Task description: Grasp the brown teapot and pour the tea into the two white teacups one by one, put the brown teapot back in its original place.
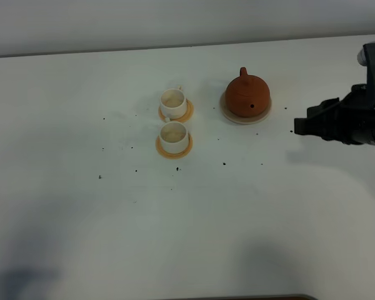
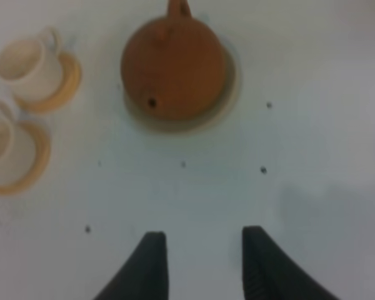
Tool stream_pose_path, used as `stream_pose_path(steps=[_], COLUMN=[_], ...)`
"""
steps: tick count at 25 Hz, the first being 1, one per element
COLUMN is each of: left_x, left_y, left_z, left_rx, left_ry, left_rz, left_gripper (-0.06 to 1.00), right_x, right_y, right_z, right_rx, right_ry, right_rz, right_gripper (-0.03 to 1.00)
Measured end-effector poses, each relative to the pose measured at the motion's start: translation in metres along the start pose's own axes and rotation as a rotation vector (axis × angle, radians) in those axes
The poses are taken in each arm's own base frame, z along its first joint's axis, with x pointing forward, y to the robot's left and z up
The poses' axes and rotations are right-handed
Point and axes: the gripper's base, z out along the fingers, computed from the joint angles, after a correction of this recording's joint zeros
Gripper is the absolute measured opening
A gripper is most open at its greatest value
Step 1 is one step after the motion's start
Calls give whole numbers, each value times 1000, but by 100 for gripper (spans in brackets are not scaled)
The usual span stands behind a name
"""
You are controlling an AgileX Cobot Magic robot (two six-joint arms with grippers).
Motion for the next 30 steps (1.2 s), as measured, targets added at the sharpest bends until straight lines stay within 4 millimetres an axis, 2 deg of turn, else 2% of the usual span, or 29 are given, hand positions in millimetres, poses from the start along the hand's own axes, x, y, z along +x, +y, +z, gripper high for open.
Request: stream_pose_path(steps=[12,19,25,30], left_x=[0,0,1,1], left_y=[0,0,-1,-1], left_z=[0,0,-1,-1], left_rx=[0,-6,-84,-85], left_ry=[0,0,-2,-2], left_rz=[0,-4,-55,-54], left_gripper=[43,43,43,43], right_x=[-76,-115,-125,-129], right_y=[14,21,24,24], right_z=[53,103,149,176], right_rx=[-77,-125,-161,-171], right_ry=[89,158,245,258], right_rz=[-80,-98,-113,-121], right_gripper=[28,28,30,36])
